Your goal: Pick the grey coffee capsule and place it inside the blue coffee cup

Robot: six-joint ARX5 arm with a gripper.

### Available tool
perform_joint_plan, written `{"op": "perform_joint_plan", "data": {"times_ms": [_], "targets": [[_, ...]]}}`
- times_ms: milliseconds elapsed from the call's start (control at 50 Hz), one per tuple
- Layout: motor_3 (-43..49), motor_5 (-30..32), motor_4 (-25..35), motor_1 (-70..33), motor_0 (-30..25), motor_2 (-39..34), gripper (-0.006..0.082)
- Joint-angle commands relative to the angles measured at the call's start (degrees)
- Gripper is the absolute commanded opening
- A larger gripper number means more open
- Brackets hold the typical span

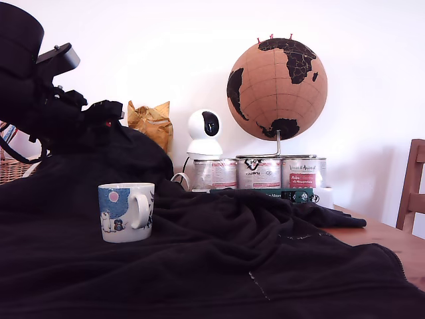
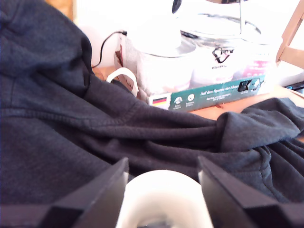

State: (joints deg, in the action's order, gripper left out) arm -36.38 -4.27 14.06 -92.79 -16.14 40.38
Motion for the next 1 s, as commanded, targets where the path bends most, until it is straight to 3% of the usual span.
{"op": "perform_joint_plan", "data": {"times_ms": [0,100,260,460,700,980], "targets": [[-0.76,0.11,0.20,-0.63,-0.17,0.26,0.0616],[-1.33,0.20,0.24,0.28,-0.15,0.26,0.0459],[0.42,0.20,-0.98,4.26,0.63,0.26,-0.0038],[7.06,1.73,-7.39,9.97,2.14,0.26,-0.0016],[18.69,3.04,-8.63,16.87,5.18,0.24,-0.0016],[26.27,3.39,-8.76,24.79,9.68,0.24,-0.0016]]}}
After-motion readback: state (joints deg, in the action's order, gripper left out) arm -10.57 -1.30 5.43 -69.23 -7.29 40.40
